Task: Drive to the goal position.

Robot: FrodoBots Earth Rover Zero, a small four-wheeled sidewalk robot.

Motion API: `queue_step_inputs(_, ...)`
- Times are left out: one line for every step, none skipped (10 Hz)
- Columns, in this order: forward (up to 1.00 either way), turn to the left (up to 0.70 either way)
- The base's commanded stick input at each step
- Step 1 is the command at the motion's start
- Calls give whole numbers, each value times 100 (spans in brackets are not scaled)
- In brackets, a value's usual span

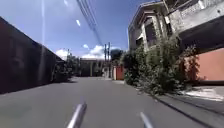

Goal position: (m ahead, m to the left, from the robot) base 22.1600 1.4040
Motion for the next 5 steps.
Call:
queue_step_inputs(100,0)
queue_step_inputs(100,0)
queue_step_inputs(100,0)
queue_step_inputs(100,0)
queue_step_inputs(100,0)
